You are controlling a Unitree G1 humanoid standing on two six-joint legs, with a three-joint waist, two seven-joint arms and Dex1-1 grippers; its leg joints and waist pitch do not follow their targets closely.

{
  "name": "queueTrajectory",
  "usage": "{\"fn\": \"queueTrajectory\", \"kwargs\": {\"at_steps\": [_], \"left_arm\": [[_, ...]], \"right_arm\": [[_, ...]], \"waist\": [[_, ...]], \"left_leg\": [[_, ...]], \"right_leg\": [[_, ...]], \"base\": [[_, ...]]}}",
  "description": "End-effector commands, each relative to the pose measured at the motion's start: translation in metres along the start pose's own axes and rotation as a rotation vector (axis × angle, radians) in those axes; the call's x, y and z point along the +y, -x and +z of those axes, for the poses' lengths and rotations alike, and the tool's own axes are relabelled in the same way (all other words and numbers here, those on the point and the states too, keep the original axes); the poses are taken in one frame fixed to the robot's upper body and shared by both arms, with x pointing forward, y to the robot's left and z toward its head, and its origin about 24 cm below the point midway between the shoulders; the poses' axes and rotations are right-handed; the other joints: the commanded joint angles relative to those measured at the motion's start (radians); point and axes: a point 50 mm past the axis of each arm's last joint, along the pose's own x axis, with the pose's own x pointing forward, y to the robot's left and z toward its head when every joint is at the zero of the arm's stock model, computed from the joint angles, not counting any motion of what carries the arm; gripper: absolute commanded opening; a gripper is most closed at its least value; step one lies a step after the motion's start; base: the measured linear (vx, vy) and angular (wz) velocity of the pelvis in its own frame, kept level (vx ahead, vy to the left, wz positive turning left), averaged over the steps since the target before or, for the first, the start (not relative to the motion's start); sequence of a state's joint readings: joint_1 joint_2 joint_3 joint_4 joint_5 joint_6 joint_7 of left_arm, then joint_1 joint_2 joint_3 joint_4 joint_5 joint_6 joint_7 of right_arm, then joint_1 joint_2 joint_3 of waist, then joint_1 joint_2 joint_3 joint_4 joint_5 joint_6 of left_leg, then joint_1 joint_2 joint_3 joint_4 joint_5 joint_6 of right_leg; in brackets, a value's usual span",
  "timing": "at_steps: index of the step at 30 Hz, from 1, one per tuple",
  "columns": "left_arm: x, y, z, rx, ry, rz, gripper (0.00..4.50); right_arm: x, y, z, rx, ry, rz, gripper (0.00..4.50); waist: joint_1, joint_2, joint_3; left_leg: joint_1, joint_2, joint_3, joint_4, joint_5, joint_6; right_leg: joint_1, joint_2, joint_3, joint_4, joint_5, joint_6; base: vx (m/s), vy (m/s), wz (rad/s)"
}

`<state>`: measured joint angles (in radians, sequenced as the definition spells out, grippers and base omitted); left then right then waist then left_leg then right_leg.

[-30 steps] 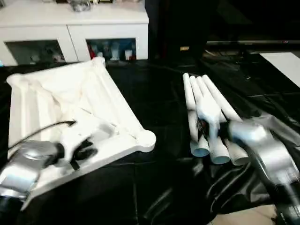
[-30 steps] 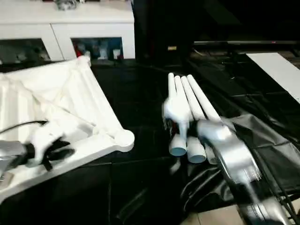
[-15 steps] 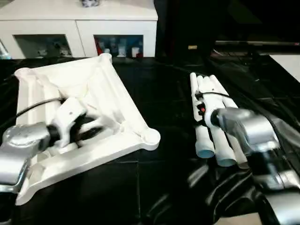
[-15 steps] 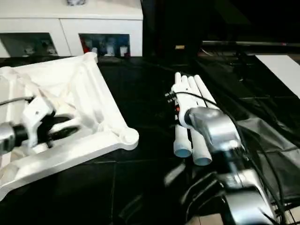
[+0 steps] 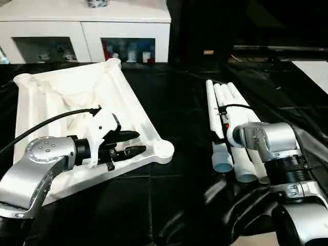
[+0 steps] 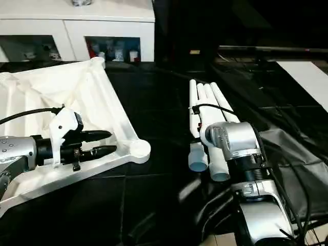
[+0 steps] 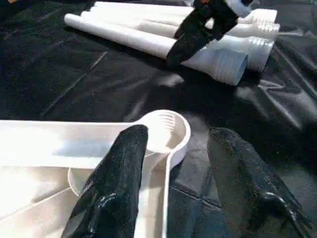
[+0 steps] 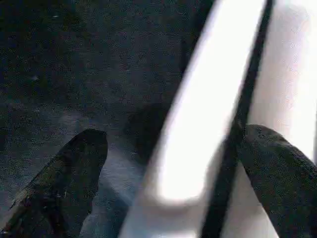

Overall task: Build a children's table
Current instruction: Pick table leg

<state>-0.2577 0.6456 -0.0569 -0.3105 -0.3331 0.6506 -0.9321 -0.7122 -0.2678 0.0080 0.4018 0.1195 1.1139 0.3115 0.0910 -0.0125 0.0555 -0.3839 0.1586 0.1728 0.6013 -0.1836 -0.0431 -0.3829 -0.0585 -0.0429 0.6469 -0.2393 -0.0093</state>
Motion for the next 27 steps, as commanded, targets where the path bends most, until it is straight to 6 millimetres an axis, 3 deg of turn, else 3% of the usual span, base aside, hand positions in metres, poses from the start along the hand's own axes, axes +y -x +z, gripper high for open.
{"fn": "queueTrajectory", "kwargs": {"at_steps": [1,4,5,7,13,14,17,23,24,27], "left_arm": [[-0.004,-0.002,0.009,-0.016,-0.021,-0.032,2.3],[-0.008,-0.005,0.01,-0.018,-0.015,-0.064,2.3],[-0.009,-0.005,0.011,-0.017,-0.013,-0.071,2.57],[-0.012,-0.007,0.01,-0.016,-0.004,-0.081,2.63],[-0.015,-0.009,0.011,-0.013,0.001,-0.091,3.12],[-0.016,-0.009,0.011,-0.013,0.003,-0.091,3.39],[-0.016,-0.009,0.011,-0.01,0.005,-0.091,3.6],[-0.014,-0.008,0.013,-0.024,0.0,-0.065,3.92],[-0.012,-0.008,0.014,-0.031,0.0,-0.047,4.17],[-0.002,-0.007,0.017,-0.049,0.008,0.023,4.28]], "right_arm": [[-0.001,-0.002,-0.005,0.038,-0.033,0.014,4.24],[-0.003,-0.004,-0.009,0.052,-0.038,0.016,4.12],[-0.003,-0.005,-0.01,0.058,-0.038,0.017,3.96],[-0.004,-0.007,-0.013,0.08,-0.039,0.016,3.75],[-0.007,-0.013,-0.02,0.114,-0.064,0.012,3.33],[-0.009,-0.014,-0.022,0.12,-0.065,0.008,3.11],[-0.01,-0.016,-0.023,0.125,-0.076,0.008,2.84],[-0.01,-0.016,-0.019,0.105,-0.115,0.009,2.42],[-0.011,-0.016,-0.017,0.093,-0.128,0.01,2.27],[-0.013,-0.014,-0.01,0.049,-0.178,0.017,2.09]], "waist": [[-0.001,0.003,-0.062],[0.0,0.0,-0.063],[0.0,0.0,-0.062],[0.0,-0.007,-0.063],[-0.001,-0.008,-0.063],[-0.002,-0.008,-0.063],[-0.002,-0.01,-0.063],[-0.001,-0.015,-0.064],[-0.002,-0.014,-0.063],[-0.002,-0.012,-0.063]], "left_leg": [[0.025,0.061,-0.017,-0.07,-0.077,-0.043],[0.022,0.061,-0.017,-0.071,-0.077,-0.047],[0.022,0.061,-0.017,-0.07,-0.076,-0.046],[0.022,0.061,-0.016,-0.07,-0.068,-0.043],[0.021,0.061,-0.015,-0.069,-0.06,-0.039],[0.023,0.062,-0.015,-0.069,-0.067,-0.045],[0.024,0.063,-0.015,-0.071,-0.08,-0.056],[0.025,0.062,-0.016,-0.071,-0.09,-0.071],[0.025,0.062,-0.016,-0.072,-0.097,-0.074],[0.026,0.062,-0.015,-0.071,-0.107,-0.079]], "right_leg": [[0.04,-0.079,0.052,-0.066,0.025,-0.209],[0.042,-0.08,0.051,-0.065,0.03,-0.209],[0.042,-0.08,0.051,-0.066,0.027,-0.207],[0.044,-0.08,0.052,-0.065,0.032,-0.207],[0.043,-0.08,0.051,-0.066,0.021,-0.205],[0.042,-0.08,0.05,-0.066,0.018,-0.207],[0.041,-0.079,0.05,-0.066,0.019,-0.206],[0.043,-0.079,0.05,-0.065,0.03,-0.2],[0.042,-0.08,0.05,-0.067,0.019,-0.201],[0.041,-0.079,0.051,-0.067,0.014,-0.199]], "base": [[0.0,0.0,0.0],[0.0,0.0,0.0],[0.0,0.0,0.0],[0.0,0.0,0.0],[0.0,0.0,0.0],[0.0,0.0,0.0],[0.0,0.0,0.0],[0.0,0.0,0.0],[0.0,0.0,0.0],[0.0,0.0,0.0]]}}
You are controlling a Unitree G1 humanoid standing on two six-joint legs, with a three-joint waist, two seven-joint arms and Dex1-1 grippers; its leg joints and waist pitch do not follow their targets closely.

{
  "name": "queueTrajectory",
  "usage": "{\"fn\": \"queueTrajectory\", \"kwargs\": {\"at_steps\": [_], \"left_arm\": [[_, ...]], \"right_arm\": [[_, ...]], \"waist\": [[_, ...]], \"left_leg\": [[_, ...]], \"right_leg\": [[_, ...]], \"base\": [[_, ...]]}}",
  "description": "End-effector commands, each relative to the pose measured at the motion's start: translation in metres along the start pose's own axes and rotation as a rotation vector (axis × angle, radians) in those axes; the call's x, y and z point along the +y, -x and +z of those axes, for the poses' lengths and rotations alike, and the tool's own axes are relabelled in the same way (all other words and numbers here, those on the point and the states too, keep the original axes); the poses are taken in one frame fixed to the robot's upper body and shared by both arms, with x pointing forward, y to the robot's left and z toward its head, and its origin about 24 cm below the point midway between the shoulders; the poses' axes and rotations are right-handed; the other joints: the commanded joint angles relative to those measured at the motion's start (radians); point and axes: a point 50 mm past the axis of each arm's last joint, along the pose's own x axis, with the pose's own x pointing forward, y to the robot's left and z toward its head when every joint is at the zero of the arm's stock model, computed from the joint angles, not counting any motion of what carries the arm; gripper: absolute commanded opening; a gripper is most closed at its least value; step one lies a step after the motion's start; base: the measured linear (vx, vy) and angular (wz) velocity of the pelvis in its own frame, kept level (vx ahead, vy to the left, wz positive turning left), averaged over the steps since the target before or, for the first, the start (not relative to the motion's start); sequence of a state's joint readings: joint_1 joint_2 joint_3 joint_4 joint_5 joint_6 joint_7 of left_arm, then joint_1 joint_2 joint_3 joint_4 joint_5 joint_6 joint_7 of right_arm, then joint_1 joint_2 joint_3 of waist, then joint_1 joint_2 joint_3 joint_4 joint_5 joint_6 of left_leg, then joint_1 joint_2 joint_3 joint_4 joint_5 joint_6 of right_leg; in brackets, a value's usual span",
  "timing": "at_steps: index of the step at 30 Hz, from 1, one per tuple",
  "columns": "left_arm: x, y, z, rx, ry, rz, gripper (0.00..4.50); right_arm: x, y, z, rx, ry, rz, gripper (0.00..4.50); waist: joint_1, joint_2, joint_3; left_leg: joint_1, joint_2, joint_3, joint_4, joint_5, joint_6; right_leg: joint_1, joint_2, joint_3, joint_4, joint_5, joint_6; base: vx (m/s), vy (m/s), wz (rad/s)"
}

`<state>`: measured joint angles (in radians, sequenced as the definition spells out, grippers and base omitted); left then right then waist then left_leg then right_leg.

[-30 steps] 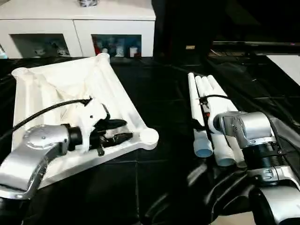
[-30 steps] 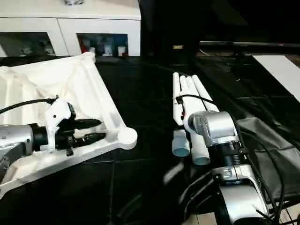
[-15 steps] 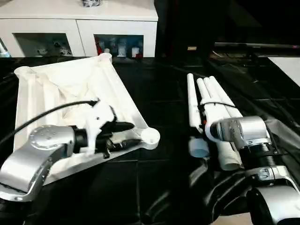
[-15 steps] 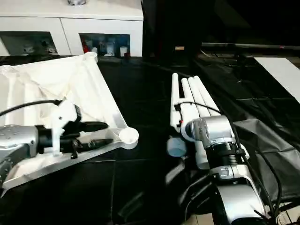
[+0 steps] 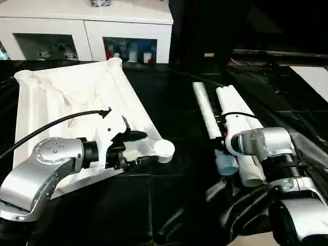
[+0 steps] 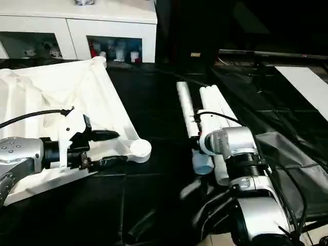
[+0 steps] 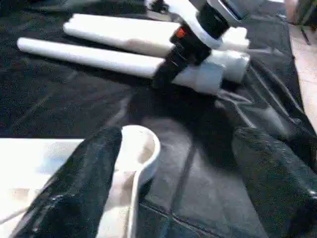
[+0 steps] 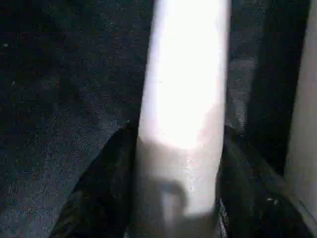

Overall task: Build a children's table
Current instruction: Pick table leg

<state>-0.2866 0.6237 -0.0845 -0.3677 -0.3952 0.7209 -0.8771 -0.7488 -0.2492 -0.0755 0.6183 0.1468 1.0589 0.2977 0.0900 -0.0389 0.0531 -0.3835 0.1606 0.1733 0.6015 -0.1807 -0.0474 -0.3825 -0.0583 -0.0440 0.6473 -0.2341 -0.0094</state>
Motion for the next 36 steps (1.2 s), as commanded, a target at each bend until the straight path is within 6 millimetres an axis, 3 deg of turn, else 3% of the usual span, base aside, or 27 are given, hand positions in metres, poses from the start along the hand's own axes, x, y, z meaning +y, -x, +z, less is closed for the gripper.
{"fn": "queueTrajectory", "kwargs": {"at_steps": [1,10,12,14,15,16,18,20,24,27,31,36], "left_arm": [[0.012,0.003,0.006,-0.022,-0.01,0.088,4.37],[0.048,-0.007,0.017,-0.146,0.104,0.404,4.5],[0.051,-0.016,0.023,-0.206,0.156,0.436,4.5],[0.049,-0.022,0.029,-0.248,0.189,0.406,4.5],[0.041,-0.031,0.042,-0.341,0.265,0.309,4.5],[0.04,-0.032,0.043,-0.354,0.275,0.295,4.5],[0.028,-0.044,0.067,-0.505,0.418,0.115,4.5],[0.025,-0.048,0.074,-0.543,0.466,0.054,4.5],[0.025,-0.06,0.086,-0.584,0.626,-0.02,4.5],[0.029,-0.061,0.09,-0.616,0.676,-0.019,4.5],[0.028,-0.06,0.092,-0.601,0.697,-0.033,4.5],[0.029,-0.062,0.091,-0.578,0.724,0.01,4.5]], "right_arm": [[-0.001,0.004,0.01,-0.049,-0.053,0.007,1.96],[0.011,0.016,0.032,-0.241,-0.107,0.156,1.86],[0.02,0.025,0.045,-0.394,-0.096,0.259,1.86],[0.029,0.035,0.054,-0.521,-0.064,0.354,1.86],[0.039,0.047,0.059,-0.596,-0.053,0.498,1.86],[0.04,0.049,0.06,-0.605,-0.051,0.516,1.86],[0.055,0.071,0.06,-0.68,0.006,0.751,1.86],[0.059,0.078,0.058,-0.696,0.026,0.836,1.86],[0.066,0.092,0.052,-0.719,0.103,0.974,1.86],[0.069,0.094,0.049,-0.718,0.126,1.003,1.86],[0.07,0.096,0.044,-0.711,0.162,1.017,1.86],[0.072,0.097,0.039,-0.683,0.224,1.024,1.86]], "waist": [[-0.001,0.016,-0.062],[0.002,0.019,-0.068],[0.004,0.023,-0.07],[0.008,0.018,-0.072],[0.007,0.018,-0.071],[0.006,0.011,-0.07],[0.018,0.013,-0.071],[0.027,0.009,-0.069],[0.034,0.008,-0.063],[0.028,0.007,-0.061],[0.027,0.008,-0.062],[0.029,0.005,-0.064]], "left_leg": [[0.026,0.06,-0.016,-0.071,-0.112,-0.078],[0.023,0.06,-0.019,-0.067,-0.084,-0.063],[0.021,0.061,-0.019,-0.065,-0.074,-0.053],[0.02,0.062,-0.019,-0.063,-0.065,-0.035],[0.018,0.062,-0.021,-0.063,-0.054,-0.02],[0.019,0.061,-0.016,-0.062,-0.057,-0.013],[0.02,0.064,-0.017,-0.058,-0.04,0.017],[0.018,0.064,-0.016,-0.056,-0.048,0.035],[0.021,0.062,-0.017,-0.058,-0.091,0.027],[0.018,0.064,-0.022,-0.065,-0.111,0.007],[0.019,0.064,-0.022,-0.064,-0.106,0.001],[0.017,0.065,-0.023,-0.062,-0.07,0.014]], "right_leg": [[0.042,-0.079,0.051,-0.067,0.01,-0.199],[0.05,-0.08,0.049,-0.063,0.096,-0.206],[0.051,-0.082,0.048,-0.061,0.12,-0.212],[0.054,-0.086,0.048,-0.059,0.147,-0.22],[0.054,-0.085,0.047,-0.059,0.155,-0.226],[0.056,-0.085,0.048,-0.059,0.161,-0.236],[0.054,-0.086,0.046,-0.059,0.183,-0.265],[0.055,-0.087,0.046,-0.059,0.168,-0.279],[0.052,-0.087,0.046,-0.077,0.033,-0.255],[0.053,-0.087,0.046,-0.085,-0.043,-0.216],[0.049,-0.086,0.046,-0.085,-0.049,-0.201],[0.051,-0.085,0.045,-0.081,0.013,-0.205]], "base": [[0.0,0.0,0.0],[0.0,0.0,0.0],[0.0,0.0,0.0],[0.0,0.0,0.0],[0.0,0.0,0.0],[0.0,0.0,0.0],[0.0,0.0,0.0],[0.0,0.0,0.0],[0.0,0.0,0.0],[0.0,0.0,0.0],[0.0,0.0,0.0],[0.0,0.0,0.0]]}}
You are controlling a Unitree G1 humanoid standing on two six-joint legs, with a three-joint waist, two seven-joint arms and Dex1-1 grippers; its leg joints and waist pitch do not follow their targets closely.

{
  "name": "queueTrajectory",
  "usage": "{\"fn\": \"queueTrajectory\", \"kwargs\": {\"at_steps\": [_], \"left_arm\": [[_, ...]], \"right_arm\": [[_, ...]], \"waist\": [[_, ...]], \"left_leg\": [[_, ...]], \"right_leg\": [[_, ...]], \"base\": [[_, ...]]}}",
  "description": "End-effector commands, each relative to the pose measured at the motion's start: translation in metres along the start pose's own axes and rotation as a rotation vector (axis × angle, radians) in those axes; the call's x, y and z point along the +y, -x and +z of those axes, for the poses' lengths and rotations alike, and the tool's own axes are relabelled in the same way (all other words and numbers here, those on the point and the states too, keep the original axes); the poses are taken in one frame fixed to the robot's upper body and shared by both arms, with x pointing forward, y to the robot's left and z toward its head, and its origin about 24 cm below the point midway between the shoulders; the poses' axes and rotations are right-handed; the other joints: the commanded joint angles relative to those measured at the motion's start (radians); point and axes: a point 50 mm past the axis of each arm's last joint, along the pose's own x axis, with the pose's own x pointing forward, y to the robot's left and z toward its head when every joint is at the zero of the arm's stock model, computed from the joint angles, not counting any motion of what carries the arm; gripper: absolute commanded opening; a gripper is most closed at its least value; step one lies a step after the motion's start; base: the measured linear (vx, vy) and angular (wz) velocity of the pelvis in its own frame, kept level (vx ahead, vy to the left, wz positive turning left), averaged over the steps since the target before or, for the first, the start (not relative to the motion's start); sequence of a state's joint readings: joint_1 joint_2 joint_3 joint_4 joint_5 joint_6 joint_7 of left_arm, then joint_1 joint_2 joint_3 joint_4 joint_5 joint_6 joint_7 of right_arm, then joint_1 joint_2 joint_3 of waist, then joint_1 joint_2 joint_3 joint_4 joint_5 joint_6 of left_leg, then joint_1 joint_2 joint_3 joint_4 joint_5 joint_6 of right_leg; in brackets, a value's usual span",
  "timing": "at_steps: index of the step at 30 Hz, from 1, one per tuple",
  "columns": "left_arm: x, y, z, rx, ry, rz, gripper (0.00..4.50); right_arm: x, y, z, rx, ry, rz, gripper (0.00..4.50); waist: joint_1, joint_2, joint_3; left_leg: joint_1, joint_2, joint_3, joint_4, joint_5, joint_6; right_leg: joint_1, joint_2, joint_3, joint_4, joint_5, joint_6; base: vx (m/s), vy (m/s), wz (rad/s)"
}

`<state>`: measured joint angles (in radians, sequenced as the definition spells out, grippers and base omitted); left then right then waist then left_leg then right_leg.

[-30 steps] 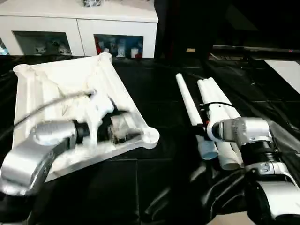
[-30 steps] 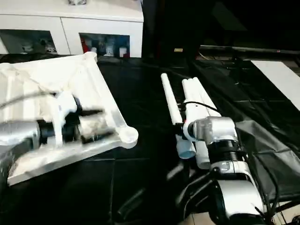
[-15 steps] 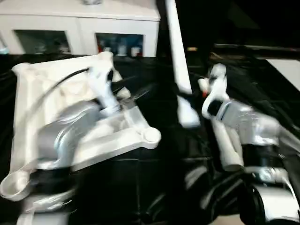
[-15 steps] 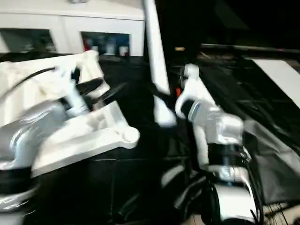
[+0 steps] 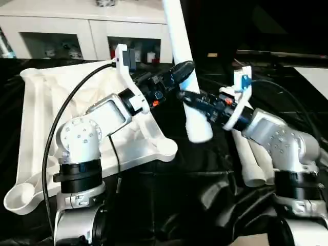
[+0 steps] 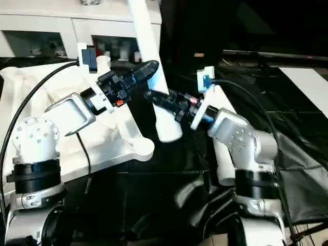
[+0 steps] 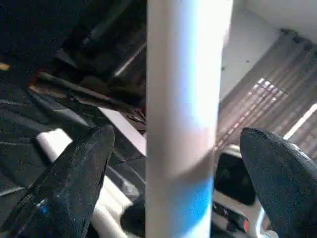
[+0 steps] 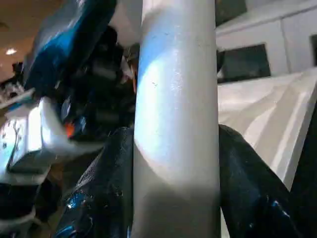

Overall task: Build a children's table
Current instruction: Pick table leg

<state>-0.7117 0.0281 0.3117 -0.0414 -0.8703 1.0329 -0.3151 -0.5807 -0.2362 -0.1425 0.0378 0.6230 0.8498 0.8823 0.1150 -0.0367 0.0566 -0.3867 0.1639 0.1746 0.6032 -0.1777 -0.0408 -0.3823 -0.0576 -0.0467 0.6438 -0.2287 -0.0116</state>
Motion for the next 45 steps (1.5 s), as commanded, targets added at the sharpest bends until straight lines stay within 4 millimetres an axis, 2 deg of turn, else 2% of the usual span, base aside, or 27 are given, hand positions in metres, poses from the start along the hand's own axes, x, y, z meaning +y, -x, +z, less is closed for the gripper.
{"fn": "queueTrajectory", "kwargs": {"at_steps": [1,3,5,6,10,12,15,18,21,22,24,27,28,29,34,36,40,45], "left_arm": [[-0.003,-0.003,0.001,0.005,-0.002,0.011,4.23],[0.0,-0.003,0.001,0.01,-0.024,0.057,4.16],[0.001,-0.003,0.001,0.009,-0.031,0.069,4.1],[0.001,-0.003,0.002,0.005,-0.033,0.076,3.8],[0.003,-0.003,0.003,-0.017,-0.027,0.108,3.7],[0.007,-0.003,0.004,-0.045,-0.028,0.16,3.33],[0.008,-0.004,0.005,-0.055,-0.032,0.182,3.27],[0.011,-0.005,0.006,-0.071,-0.034,0.225,2.86],[0.017,-0.006,0.007,-0.093,-0.028,0.287,2.82],[0.02,-0.005,0.009,-0.106,-0.028,0.316,2.68],[0.021,-0.005,0.009,-0.113,-0.024,0.327,2.39],[0.021,-0.006,0.008,-0.114,-0.019,0.325,2.32],[0.02,-0.006,0.008,-0.114,-0.017,0.322,2.19],[0.02,-0.006,0.008,-0.114,-0.017,0.322,2.04],[0.017,-0.008,0.007,-0.111,-0.011,0.298,1.85],[0.015,-0.008,0.006,-0.1,-0.019,0.284,1.83],[0.013,-0.008,0.004,-0.083,-0.038,0.263,1.82],[0.005,-0.002,-0.001,0.038,-0.185,0.161,1.82]], "right_arm": [[0.006,0.0,0.005,0.003,0.056,0.019,1.86],[0.004,-0.002,0.003,0.034,0.089,-0.012,1.86],[0.004,-0.003,0.003,0.043,0.108,-0.026,1.86],[0.004,-0.005,0.003,0.049,0.128,-0.038,1.86],[0.005,-0.013,-0.001,0.073,0.192,-0.068,1.86],[0.005,-0.02,-0.003,0.08,0.245,-0.104,1.86],[0.006,-0.025,-0.006,0.101,0.308,-0.126,1.86],[0.004,-0.031,-0.009,0.112,0.377,-0.176,1.86],[0.002,-0.036,-0.008,0.105,0.441,-0.237,1.86],[0.001,-0.039,-0.009,0.107,0.479,-0.262,1.86],[0.001,-0.041,-0.01,0.11,0.506,-0.268,1.86],[0.001,-0.044,-0.014,0.11,0.524,-0.275,1.86],[0.0,-0.044,-0.015,0.11,0.524,-0.277,1.86],[0.0,-0.044,-0.015,0.11,0.524,-0.277,1.86],[-0.001,-0.045,-0.016,0.097,0.536,-0.295,1.86],[-0.001,-0.046,-0.016,0.089,0.535,-0.286,2.42],[0.002,-0.046,-0.016,0.074,0.495,-0.243,2.76],[0.009,-0.037,-0.015,0.104,0.4,-0.131,3.18]], "waist": [[0.004,0.003,-0.068],[0.004,-0.001,-0.067],[0.004,0.001,-0.066],[0.004,0.0,-0.066],[0.002,0.0,-0.065],[0.002,0.001,-0.065],[0.001,0.001,-0.065],[0.0,0.003,-0.065],[-0.002,0.003,-0.064],[-0.001,0.004,-0.064],[-0.002,0.004,-0.065],[-0.003,0.004,-0.066],[-0.003,0.007,-0.066],[-0.004,0.005,-0.066],[-0.003,0.005,-0.065],[-0.004,0.006,-0.064],[-0.004,0.006,-0.065],[-0.002,0.008,-0.066]], "left_leg": [[0.02,0.061,-0.025,-0.064,-0.073,0.008],[0.019,0.061,-0.024,-0.064,-0.069,0.009],[0.02,0.062,-0.024,-0.065,-0.077,0.006],[0.02,0.061,-0.024,-0.065,-0.079,0.004],[0.02,0.062,-0.024,-0.066,-0.081,-0.005],[0.02,0.063,-0.025,-0.067,-0.085,-0.007],[0.019,0.062,-0.025,-0.066,-0.08,-0.007],[0.02,0.063,-0.025,-0.067,-0.088,-0.009],[0.021,0.062,-0.026,-0.069,-0.101,-0.016],[0.022,0.063,-0.026,-0.068,-0.106,-0.022],[0.022,0.062,-0.026,-0.069,-0.107,-0.023],[0.02,0.061,-0.026,-0.067,-0.095,-0.016],[0.021,0.062,-0.026,-0.067,-0.092,-0.014],[0.02,0.061,-0.026,-0.067,-0.094,-0.01],[0.021,0.062,-0.025,-0.067,-0.106,-0.007],[0.021,0.062,-0.026,-0.068,-0.113,-0.009],[0.021,0.062,-0.025,-0.067,-0.103,-0.004],[0.023,0.064,-0.028,-0.069,-0.097,0.006]], "right_leg": [[0.051,-0.086,0.048,-0.077,0.007,-0.203],[0.052,-0.086,0.048,-0.078,0.003,-0.199],[0.049,-0.088,0.048,-0.08,-0.016,-0.194],[0.05,-0.088,0.049,-0.081,-0.024,-0.192],[0.048,-0.087,0.049,-0.079,-0.017,-0.191],[0.048,-0.088,0.049,-0.08,-0.021,-0.188],[0.048,-0.087,0.049,-0.079,-0.005,-0.185],[0.047,-0.087,0.05,-0.079,-0.007,-0.18],[0.046,-0.087,0.05,-0.082,-0.023,-0.172],[0.046,-0.088,0.051,-0.082,-0.026,-0.171],[0.047,-0.086,0.051,-0.08,-0.015,-0.169],[0.048,-0.086,0.051,-0.076,0.023,-0.177],[0.048,-0.085,0.05,-0.075,0.033,-0.179],[0.049,-0.085,0.05,-0.075,0.039,-0.181],[0.048,-0.086,0.051,-0.077,0.023,-0.184],[0.048,-0.086,0.051,-0.077,0.014,-0.183],[0.048,-0.085,0.051,-0.075,0.035,-0.185],[0.048,-0.084,0.05,-0.073,0.042,-0.186]], "base": [[0.0,0.0,0.0],[0.0,0.0,0.0],[0.0,0.0,0.0],[0.0,0.0,0.0],[0.0,0.0,0.0],[0.0,0.0,0.0],[0.0,0.0,0.0],[0.0,0.0,0.0],[0.0,0.0,0.0],[0.0,0.0,0.0],[0.0,0.0,0.0],[0.0,0.0,0.0],[0.0,0.0,0.0],[0.0,0.0,0.0],[0.0,0.0,0.0],[0.0,0.0,0.0],[0.0,0.0,0.0],[0.0,0.0,0.0]]}}
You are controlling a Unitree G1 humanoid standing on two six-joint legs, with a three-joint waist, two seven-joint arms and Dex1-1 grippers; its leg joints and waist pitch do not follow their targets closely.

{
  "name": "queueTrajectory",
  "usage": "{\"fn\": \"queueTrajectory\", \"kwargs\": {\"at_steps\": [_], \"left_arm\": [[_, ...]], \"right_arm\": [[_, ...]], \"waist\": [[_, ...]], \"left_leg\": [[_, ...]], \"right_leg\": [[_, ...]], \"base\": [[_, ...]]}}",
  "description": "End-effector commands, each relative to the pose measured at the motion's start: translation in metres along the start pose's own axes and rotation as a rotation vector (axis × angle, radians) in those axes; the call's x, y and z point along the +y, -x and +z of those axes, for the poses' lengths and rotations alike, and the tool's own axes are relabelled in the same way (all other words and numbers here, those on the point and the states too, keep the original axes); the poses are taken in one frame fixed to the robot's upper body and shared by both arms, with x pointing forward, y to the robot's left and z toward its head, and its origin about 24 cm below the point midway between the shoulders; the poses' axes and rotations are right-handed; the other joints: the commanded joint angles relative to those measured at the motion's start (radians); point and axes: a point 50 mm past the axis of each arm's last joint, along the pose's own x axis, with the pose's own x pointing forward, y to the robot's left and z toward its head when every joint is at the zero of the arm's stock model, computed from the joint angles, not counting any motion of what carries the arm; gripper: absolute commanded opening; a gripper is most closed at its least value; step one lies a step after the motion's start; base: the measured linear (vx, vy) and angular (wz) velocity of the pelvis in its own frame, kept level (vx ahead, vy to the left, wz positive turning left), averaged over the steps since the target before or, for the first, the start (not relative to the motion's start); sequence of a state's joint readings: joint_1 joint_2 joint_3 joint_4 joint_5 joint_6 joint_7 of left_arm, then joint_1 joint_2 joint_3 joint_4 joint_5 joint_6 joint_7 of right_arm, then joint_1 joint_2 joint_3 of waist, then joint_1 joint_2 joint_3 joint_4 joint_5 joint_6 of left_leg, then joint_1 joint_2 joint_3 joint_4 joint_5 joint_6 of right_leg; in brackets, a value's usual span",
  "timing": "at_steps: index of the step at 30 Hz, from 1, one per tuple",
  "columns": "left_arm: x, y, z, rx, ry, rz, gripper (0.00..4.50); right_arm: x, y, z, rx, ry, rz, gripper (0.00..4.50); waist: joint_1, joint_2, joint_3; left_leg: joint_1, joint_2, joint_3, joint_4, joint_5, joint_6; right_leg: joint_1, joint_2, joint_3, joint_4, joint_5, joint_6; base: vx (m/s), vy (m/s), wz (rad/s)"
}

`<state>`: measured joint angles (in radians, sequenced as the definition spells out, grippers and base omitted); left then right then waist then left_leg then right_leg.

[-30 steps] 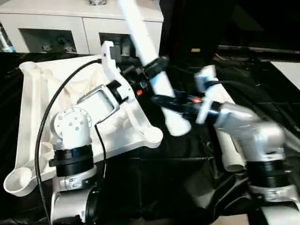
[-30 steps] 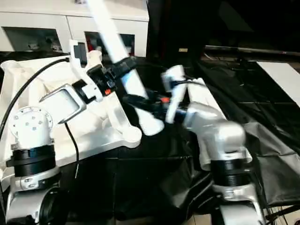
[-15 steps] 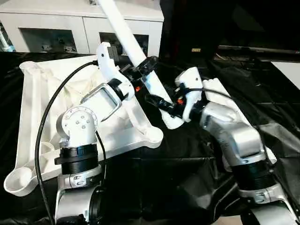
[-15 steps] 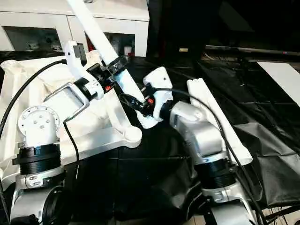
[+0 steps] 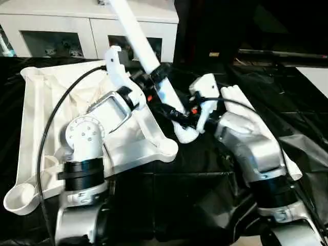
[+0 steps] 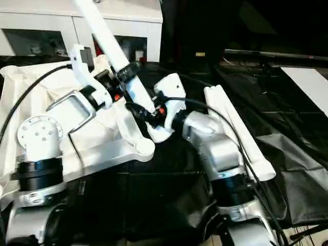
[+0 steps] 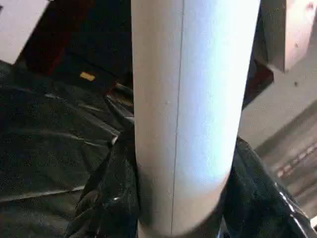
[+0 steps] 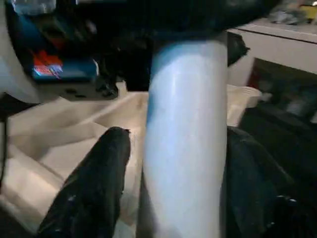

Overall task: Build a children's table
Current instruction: Pick table leg

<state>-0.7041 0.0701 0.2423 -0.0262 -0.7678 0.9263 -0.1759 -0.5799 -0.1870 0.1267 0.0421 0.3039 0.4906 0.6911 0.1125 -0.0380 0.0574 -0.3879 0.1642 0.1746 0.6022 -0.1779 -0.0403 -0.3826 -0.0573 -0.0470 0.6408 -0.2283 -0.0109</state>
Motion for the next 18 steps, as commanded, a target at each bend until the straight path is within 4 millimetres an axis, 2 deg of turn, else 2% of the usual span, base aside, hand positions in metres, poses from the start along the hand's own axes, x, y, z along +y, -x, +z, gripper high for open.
{"fn": "queueTrajectory", "kwargs": {"at_steps": [1,4,5,10,16,18], "left_arm": [[-0.014,0.004,-0.005,0.091,-0.148,-0.13,1.82],[-0.018,0.01,-0.004,0.139,-0.206,-0.224,1.82],[-0.02,0.013,-0.002,0.148,-0.218,-0.253,1.82],[-0.027,0.02,0.012,0.153,-0.24,-0.393,1.82],[-0.036,0.023,0.019,0.126,-0.211,-0.528,1.82],[-0.04,0.025,0.02,0.125,-0.201,-0.582,1.82]], "right_arm": [[0.0,0.013,0.001,0.034,-0.042,0.079,3.18],[-0.003,0.022,-0.002,0.083,-0.091,0.123,3.56],[-0.003,0.024,-0.002,0.092,-0.097,0.135,3.58],[-0.005,0.035,0.001,0.128,-0.159,0.223,3.58],[0.002,0.041,0.004,0.137,-0.248,0.327,3.58],[0.007,0.043,0.003,0.149,-0.272,0.366,3.31]], "waist": [[0.003,0.008,-0.066],[0.002,0.011,-0.065],[0.0,0.008,-0.063],[0.001,0.005,-0.062],[0.003,0.003,-0.065],[0.004,0.005,-0.066]], "left_leg": [[0.026,0.064,-0.029,-0.07,-0.096,0.011],[0.027,0.063,-0.024,-0.069,-0.097,-0.001],[0.025,0.063,-0.023,-0.07,-0.109,-0.011],[0.025,0.061,-0.022,-0.069,-0.114,-0.018],[0.023,0.061,-0.021,-0.065,-0.083,-0.006],[0.023,0.061,-0.021,-0.065,-0.082,-0.006]], "right_leg": [[0.048,-0.082,0.049,-0.069,0.027,-0.179],[0.046,-0.083,0.051,-0.069,0.007,-0.18],[0.045,-0.083,0.051,-0.072,-0.007,-0.184],[0.047,-0.085,0.052,-0.073,-0.035,-0.189],[0.048,-0.086,0.05,-0.068,0.003,-0.213],[0.049,-0.086,0.05,-0.069,-0.004,-0.212]], "base": [[0.0,0.0,0.0],[0.0,0.0,0.0],[0.0,0.0,0.0],[0.0,0.0,0.0],[0.0,0.0,0.0],[0.0,0.0,0.0]]}}
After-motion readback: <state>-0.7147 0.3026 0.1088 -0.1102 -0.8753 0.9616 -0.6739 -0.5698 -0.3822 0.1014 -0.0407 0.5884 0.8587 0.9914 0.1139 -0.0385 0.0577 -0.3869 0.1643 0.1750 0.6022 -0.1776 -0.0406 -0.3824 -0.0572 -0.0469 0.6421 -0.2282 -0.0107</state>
